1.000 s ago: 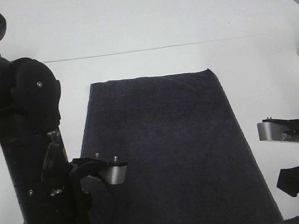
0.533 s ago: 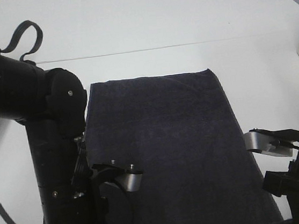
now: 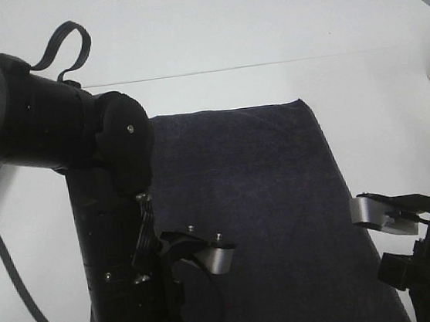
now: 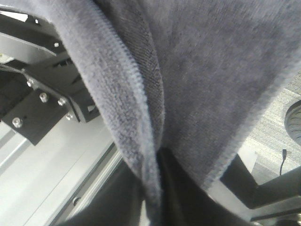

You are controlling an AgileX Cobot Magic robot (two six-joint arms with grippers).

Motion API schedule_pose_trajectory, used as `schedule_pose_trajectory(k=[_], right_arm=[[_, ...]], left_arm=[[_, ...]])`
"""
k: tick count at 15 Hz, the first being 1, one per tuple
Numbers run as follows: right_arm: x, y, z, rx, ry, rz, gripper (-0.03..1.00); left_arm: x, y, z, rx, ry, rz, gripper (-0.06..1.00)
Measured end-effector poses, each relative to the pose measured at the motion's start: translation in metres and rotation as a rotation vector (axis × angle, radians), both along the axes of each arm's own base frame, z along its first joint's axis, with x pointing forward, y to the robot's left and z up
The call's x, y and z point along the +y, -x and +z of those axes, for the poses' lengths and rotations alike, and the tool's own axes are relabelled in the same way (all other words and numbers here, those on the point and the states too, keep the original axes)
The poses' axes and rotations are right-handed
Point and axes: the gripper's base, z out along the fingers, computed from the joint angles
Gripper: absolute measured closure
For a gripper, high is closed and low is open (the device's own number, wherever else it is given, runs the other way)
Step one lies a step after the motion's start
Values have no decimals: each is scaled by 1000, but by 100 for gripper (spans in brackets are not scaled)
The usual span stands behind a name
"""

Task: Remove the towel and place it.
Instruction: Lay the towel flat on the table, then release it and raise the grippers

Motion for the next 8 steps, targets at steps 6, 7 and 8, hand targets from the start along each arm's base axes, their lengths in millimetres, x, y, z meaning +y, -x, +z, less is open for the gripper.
schedule_pose_trajectory(k=[6, 7, 8], right_arm=[[3, 6, -2, 21, -40, -25, 27], [3, 4, -1, 14, -43, -25, 24], [4, 1, 0, 8, -42, -32, 23]], left_arm=[[-6, 4, 5, 15, 3, 49, 15], [-9, 2, 10, 3, 20, 56, 13], [-11, 0, 15, -8, 38, 59, 12]])
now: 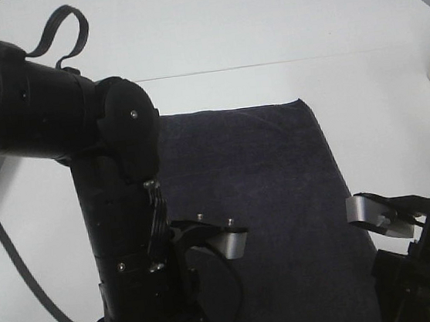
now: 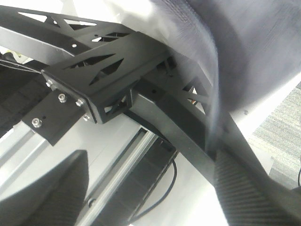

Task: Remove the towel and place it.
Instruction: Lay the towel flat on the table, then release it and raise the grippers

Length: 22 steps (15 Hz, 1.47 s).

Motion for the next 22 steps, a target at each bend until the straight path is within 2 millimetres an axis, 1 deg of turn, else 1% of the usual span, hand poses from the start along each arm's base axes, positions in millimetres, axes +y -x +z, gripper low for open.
schedule_pose_trajectory(k=[2, 5, 7, 8, 9, 10, 11, 13, 15, 16, 17, 18, 19, 20, 21, 22], right_arm=[[0, -2, -1, -15, 15, -23, 23], [0, -8, 1, -41, 22, -8, 22], [3, -28, 11, -113, 23, -13, 22], [5, -42, 19, -169, 24, -14, 22], [7, -56, 28, -224, 26, -14, 22], [9, -70, 39, -282, 32, -10, 22], [11, -86, 53, -353, 29, 1, 22], [8, -117, 83, -476, 15, -38, 22], [-10, -152, 107, -580, -5, -131, 22], [-22, -165, 115, -618, 0, -171, 22], [-40, -178, 129, -673, 13, -233, 22], [-40, -180, 133, -687, 9, -236, 22], [-39, -182, 132, -682, 2, -237, 22], [-39, -185, 130, -676, 0, -235, 22], [-38, -203, 119, -659, -10, -243, 22], [-38, -210, 116, -661, -10, -243, 22]], left_arm=[[-1, -1, 3, -8, 12, 2, 12], [-2, -2, 5, -14, 16, 0, 12], [-6, -10, 14, -71, 31, -26, 12], [-7, -15, 19, -116, 26, -51, 12], [-7, -24, 25, -161, 27, -59, 12], [-5, -39, 33, -198, 35, -27, 12], [4, -59, 41, -234, 47, 26, 12], [30, -98, 55, -291, 66, 151, 12], [67, -140, 69, -351, 81, 296, 12], [87, -159, 73, -374, 81, 364, 12], [123, -182, 77, -420, 73, 474, 12], [137, -188, 78, -442, 71, 518, 12], [150, -194, 77, -455, 66, 557, 12], [156, -198, 75, -456, 63, 579, 12], [168, -206, 72, -467, 64, 619, 12], [180, -214, 68, -474, 64, 643, 12]])
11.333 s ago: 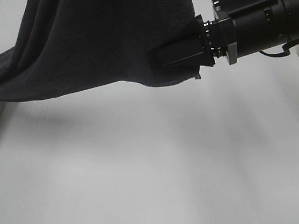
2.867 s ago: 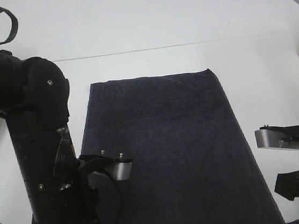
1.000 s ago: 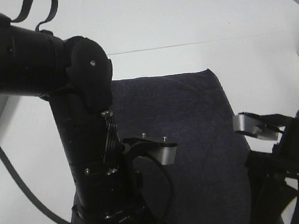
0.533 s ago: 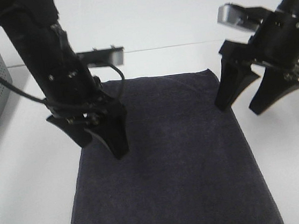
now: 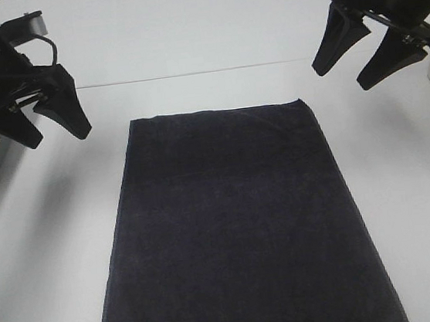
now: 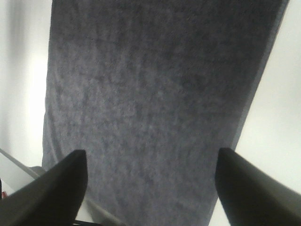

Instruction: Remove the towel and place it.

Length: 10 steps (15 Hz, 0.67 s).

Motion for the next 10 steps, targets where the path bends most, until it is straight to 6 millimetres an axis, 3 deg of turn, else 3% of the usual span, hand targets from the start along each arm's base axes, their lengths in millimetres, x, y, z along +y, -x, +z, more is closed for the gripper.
schedule_pose_trajectory(k=[3, 10], right_arm=[[1, -42, -30, 6, 1, -4, 22], [-14, -113, -65, -81, -19, -45, 22]], left_arm=[[11, -28, -16, -22, 17, 25, 13], [1, -86, -64, -68, 92, 32, 13]])
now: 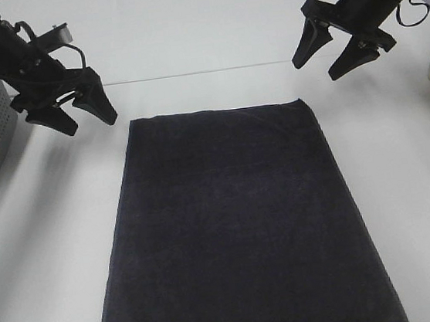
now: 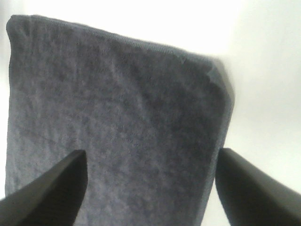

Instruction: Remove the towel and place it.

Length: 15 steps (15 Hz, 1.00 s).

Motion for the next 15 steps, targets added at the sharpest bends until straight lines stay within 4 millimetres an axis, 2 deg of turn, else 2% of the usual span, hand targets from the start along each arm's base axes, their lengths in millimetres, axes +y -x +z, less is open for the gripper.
schedule_pose_trajectory(k=[4, 8, 9, 10, 13, 15], right_arm=[[1, -13, -22, 7, -4, 3, 22], [0, -14, -35, 29, -2, 10, 22], [1, -14, -44, 46, -3, 10, 22], [0, -15, -63, 82, -3, 10, 22], [0, -14, -81, 117, -2, 10, 22], [1, -15, -84, 122, -6, 9, 22]], left_arm=[[-9, -22, -28, -12, 102, 6, 13], [-15, -29, -49, 1, 170, 14, 13], [-16, -30, -52, 2, 184, 14, 13], [-17, -30, -55, 3, 196, 7, 13], [-17, -31, -56, 0, 192, 4, 13], [-18, -30, -57, 1, 182, -5, 13]])
